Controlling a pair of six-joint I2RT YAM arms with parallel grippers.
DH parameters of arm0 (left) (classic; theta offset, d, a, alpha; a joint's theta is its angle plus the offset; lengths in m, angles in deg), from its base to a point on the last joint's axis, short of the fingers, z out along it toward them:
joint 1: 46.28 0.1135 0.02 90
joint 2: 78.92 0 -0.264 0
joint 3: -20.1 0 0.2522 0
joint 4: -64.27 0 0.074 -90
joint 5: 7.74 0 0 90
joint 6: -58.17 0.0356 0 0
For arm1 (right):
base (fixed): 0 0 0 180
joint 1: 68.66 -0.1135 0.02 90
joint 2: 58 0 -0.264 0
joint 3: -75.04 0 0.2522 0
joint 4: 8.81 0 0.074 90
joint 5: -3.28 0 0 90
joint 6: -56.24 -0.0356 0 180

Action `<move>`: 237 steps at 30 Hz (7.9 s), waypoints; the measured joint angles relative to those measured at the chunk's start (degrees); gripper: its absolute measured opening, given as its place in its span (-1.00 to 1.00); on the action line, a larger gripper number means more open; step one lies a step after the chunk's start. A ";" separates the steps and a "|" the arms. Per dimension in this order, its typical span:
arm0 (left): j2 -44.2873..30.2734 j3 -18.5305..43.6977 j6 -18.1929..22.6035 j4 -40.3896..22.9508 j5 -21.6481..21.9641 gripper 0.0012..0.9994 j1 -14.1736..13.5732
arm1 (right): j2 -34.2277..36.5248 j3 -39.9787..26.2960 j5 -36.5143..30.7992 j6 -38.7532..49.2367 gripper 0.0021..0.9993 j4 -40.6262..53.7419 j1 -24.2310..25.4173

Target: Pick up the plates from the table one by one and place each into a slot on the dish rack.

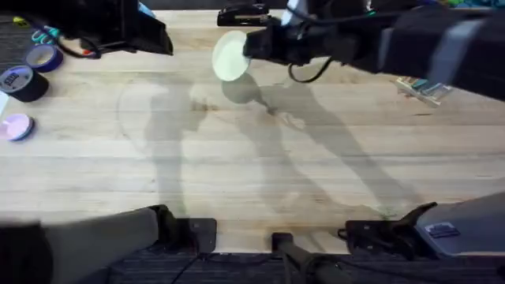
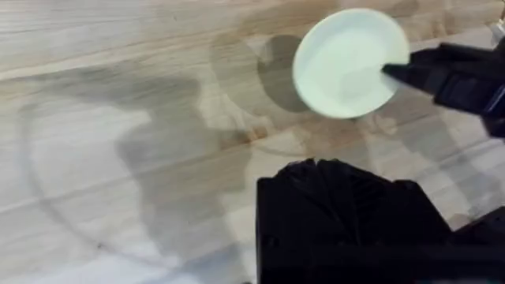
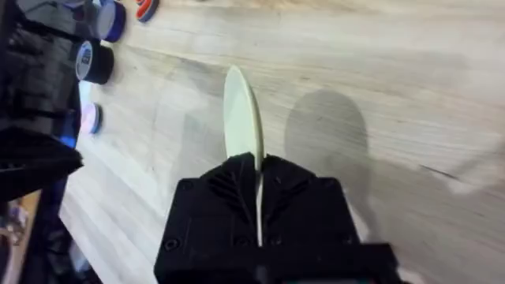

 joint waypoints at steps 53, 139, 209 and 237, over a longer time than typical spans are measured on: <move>22.30 0.00 -0.20 -14.35 12.29 0.99 0.00 | -49.08 0.00 -31.56 16.13 -0.94 50.68 16.26; 22.39 0.00 -0.24 -26.52 12.44 0.99 0.00 | -32.70 0.00 -57.56 -0.15 -0.95 46.51 38.22; 22.41 0.00 -0.24 -26.52 12.44 0.99 0.00 | -18.53 0.00 -51.82 13.36 -0.95 33.76 46.70; 22.41 0.00 -0.24 -26.52 12.44 0.99 0.00 | -12.43 0.00 -49.38 15.69 -0.95 27.45 48.30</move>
